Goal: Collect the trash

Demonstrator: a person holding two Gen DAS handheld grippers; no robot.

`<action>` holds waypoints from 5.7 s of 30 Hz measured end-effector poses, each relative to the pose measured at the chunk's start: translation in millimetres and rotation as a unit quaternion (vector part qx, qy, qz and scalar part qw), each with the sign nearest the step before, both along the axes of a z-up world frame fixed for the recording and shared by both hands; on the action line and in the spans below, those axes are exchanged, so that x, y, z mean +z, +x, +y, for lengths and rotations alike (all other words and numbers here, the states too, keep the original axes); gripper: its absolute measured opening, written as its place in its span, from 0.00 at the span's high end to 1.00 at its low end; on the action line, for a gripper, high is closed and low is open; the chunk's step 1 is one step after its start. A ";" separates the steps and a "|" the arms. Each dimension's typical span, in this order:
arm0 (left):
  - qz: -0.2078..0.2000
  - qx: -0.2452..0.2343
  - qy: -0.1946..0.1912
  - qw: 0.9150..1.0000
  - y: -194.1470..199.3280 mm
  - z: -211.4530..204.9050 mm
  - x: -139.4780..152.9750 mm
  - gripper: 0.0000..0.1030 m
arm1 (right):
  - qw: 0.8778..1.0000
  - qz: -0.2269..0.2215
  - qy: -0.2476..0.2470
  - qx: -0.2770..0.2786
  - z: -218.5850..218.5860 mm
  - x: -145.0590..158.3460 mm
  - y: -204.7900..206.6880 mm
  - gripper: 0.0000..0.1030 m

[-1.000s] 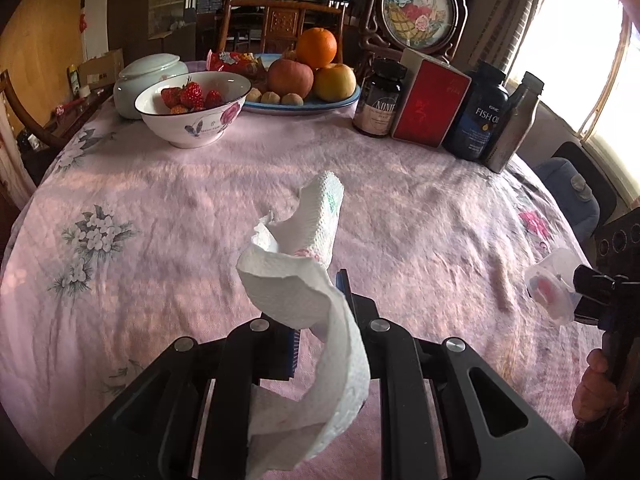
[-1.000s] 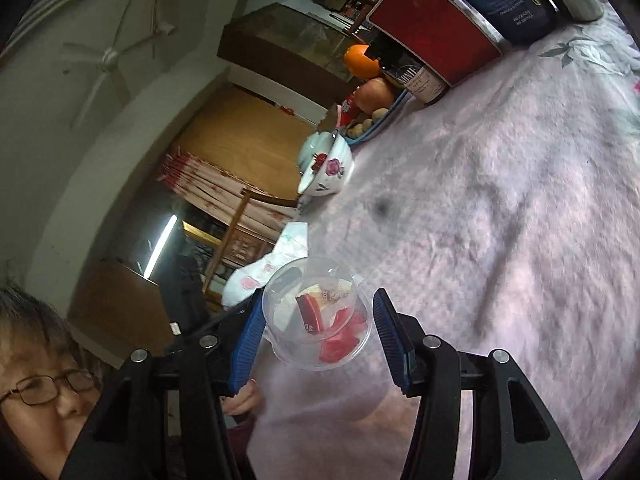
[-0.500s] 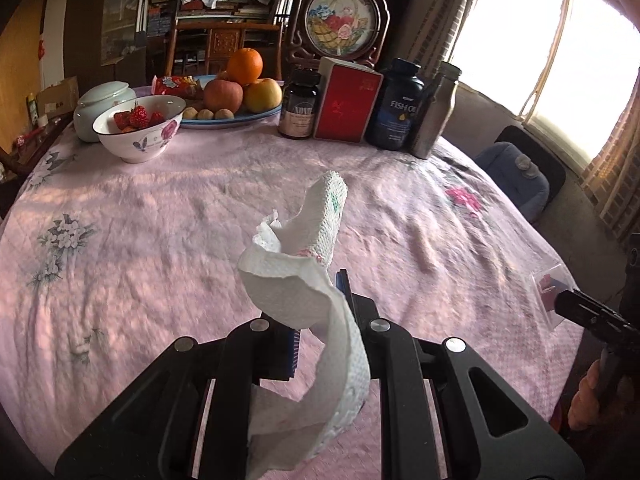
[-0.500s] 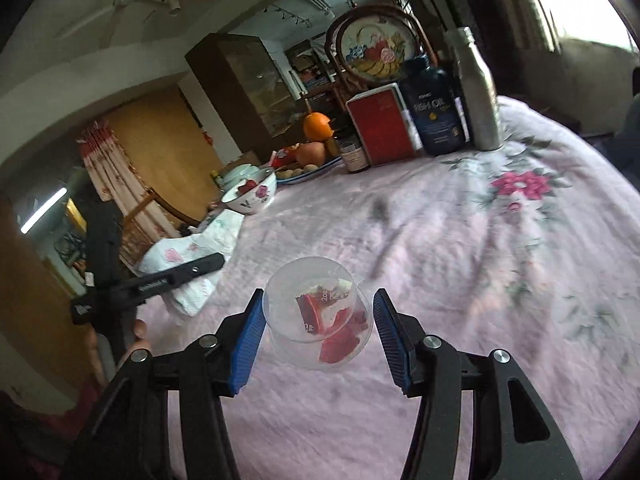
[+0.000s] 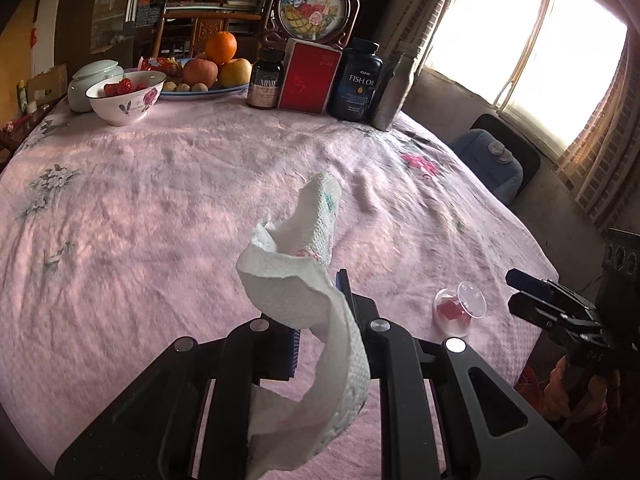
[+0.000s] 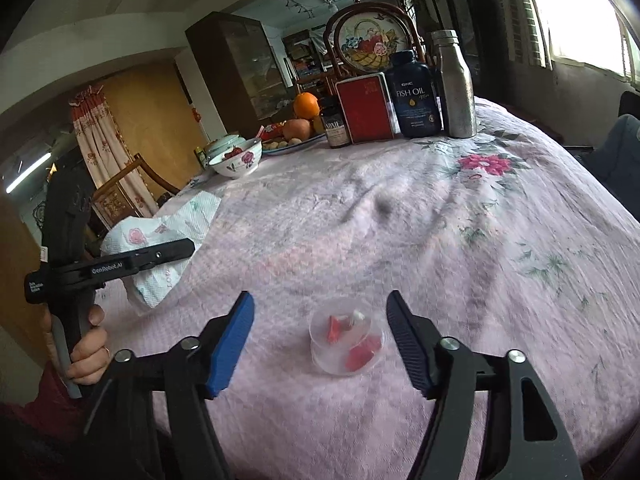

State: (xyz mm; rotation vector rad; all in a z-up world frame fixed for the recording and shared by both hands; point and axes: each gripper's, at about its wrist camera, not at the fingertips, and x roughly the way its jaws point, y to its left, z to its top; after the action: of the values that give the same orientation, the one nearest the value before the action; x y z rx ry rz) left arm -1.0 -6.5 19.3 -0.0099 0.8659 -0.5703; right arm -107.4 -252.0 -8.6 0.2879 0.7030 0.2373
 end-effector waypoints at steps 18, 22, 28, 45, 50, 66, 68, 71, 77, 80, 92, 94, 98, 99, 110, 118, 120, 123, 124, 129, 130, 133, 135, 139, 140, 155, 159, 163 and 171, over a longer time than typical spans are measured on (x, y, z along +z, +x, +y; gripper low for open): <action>-0.013 0.006 0.006 1.000 -8.4 -13.1 -4.8 0.83 | 0.997 0.028 -0.065 -0.023 22.9 -32.0 17.5 0.50; -0.016 -0.005 0.007 1.000 -10.1 -22.8 -5.1 0.83 | 0.997 0.009 -0.069 -0.036 12.3 -18.1 -1.6 0.50; -0.022 -0.051 0.023 0.998 -24.3 -59.8 -6.9 0.83 | 0.995 -0.023 -0.056 -0.081 -32.5 13.2 -56.2 0.50; 0.004 -0.234 0.011 0.972 -98.8 -232.0 -20.4 0.83 | 0.959 0.047 -0.042 -0.275 -198.3 -23.6 -250.7 0.50; 0.002 -0.286 0.027 0.958 -131.6 -275.9 -26.8 0.83 | 0.955 0.054 -0.024 -0.290 -215.1 -43.3 -273.2 0.50; 0.050 -0.483 0.116 0.867 -270.4 -383.6 -119.8 0.80 | 0.933 0.042 0.006 -0.357 -247.9 -66.0 -324.6 0.50; 0.058 -0.499 0.124 0.856 -281.6 -388.9 -132.1 0.80 | 0.931 0.039 0.008 -0.362 -249.5 -65.6 -329.4 0.50; 0.074 -0.516 0.125 0.844 -289.5 -393.5 -145.0 0.77 | 0.931 0.038 0.010 -0.364 -250.8 -67.2 -333.1 0.50; 0.064 -0.490 0.111 0.862 -278.1 -389.5 -137.3 0.21 | 0.932 0.044 0.022 -0.360 -251.7 -74.2 -335.2 0.50; 0.053 -0.473 0.117 0.871 -275.5 -392.1 -132.3 0.20 | 0.933 0.046 0.025 -0.355 -248.3 -75.4 -333.5 0.50; -0.092 -0.376 0.123 0.914 -255.5 -336.5 -88.2 0.12 | 0.949 0.078 -0.023 -0.305 -201.0 -64.7 -312.5 0.50; -0.111 -0.361 0.118 0.918 -255.7 -324.1 -79.7 0.10 | 0.951 0.081 -0.036 -0.298 -189.5 -58.5 -312.6 0.50; -0.127 -0.343 0.106 0.925 -256.2 -304.9 -68.2 0.08 | 0.952 0.094 -0.058 -0.286 -169.0 -53.6 -315.2 0.50; -0.126 -0.338 0.102 0.927 -257.0 -300.1 -66.4 0.07 | 0.951 0.098 -0.062 -0.285 -164.8 -54.3 -316.6 0.50; -0.097 -0.312 0.111 0.939 -264.1 -268.3 -74.0 0.07 | 0.947 0.117 -0.068 -0.292 -155.9 -66.2 -326.6 0.50; -0.109 -0.311 0.125 0.936 -273.3 -268.6 -78.3 0.07 | 0.948 0.113 -0.066 -0.288 -159.2 -68.1 -328.0 0.50; -0.109 -0.310 0.128 0.936 -274.4 -271.3 -79.9 0.07 | 0.948 0.116 -0.062 -0.289 -161.4 -72.2 -328.0 0.50; -0.105 -0.312 0.135 0.935 -275.4 -275.6 -83.5 0.07 | 0.948 0.122 -0.054 -0.289 -166.0 -79.2 -326.9 0.50; -0.103 -0.313 0.136 0.934 -275.6 -277.2 -84.7 0.07 | 0.948 0.123 -0.053 -0.289 -167.2 -80.9 -327.1 0.50; -0.097 -0.319 0.146 0.932 -277.0 -284.8 -92.1 0.07 | 0.946 0.124 -0.041 -0.296 -172.3 -85.4 -328.5 0.50; -0.096 -0.320 0.148 0.931 -277.1 -285.9 -93.9 0.07 | 0.946 0.125 -0.041 -0.297 -172.2 -86.2 -328.5 0.50; -0.094 -0.322 0.156 0.929 -278.4 -289.6 -98.9 0.07 | 0.946 0.126 -0.039 -0.296 -171.4 -87.7 -327.2 0.50; -0.092 -0.323 0.160 0.928 -277.9 -290.7 -100.5 0.07 | 0.946 0.126 -0.040 -0.297 -172.2 -87.9 -327.5 0.50; -0.087 -0.322 0.161 0.929 -274.8 -290.7 -101.8 0.07 | 0.944 0.130 -0.036 -0.302 -176.6 -92.8 -326.5 0.43; -0.085 -0.322 0.162 0.929 -274.9 -291.1 -102.9 0.07 | 0.943 0.132 -0.037 -0.304 -177.7 -94.4 -326.4 0.36; -0.116 -0.308 0.178 0.927 -275.1 -289.9 -112.3 0.07 | 0.923 0.129 -0.006 -0.363 -195.9 -98.7 -333.8 0.06; -0.116 -0.309 0.175 0.928 -268.6 -284.2 -115.6 0.07 | 0.909 0.169 0.010 -0.381 -204.4 -109.1 -327.3 0.06; -0.110 -0.306 0.167 0.931 -258.5 -277.4 -116.1 0.07 | 0.893 0.210 -0.043 -0.397 -202.0 -109.7 -315.9 0.06; -0.088 -0.316 0.149 0.933 -245.0 -267.4 -117.8 0.07 | 0.870 0.293 -0.203 -0.339 -169.8 -116.3 -272.8 0.06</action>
State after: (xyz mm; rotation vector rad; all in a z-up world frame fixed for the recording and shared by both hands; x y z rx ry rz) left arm -246.0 -273.9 -98.4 0.6085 0.7653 -1.0179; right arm -380.2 -421.8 -124.9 0.1845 1.1805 -0.7004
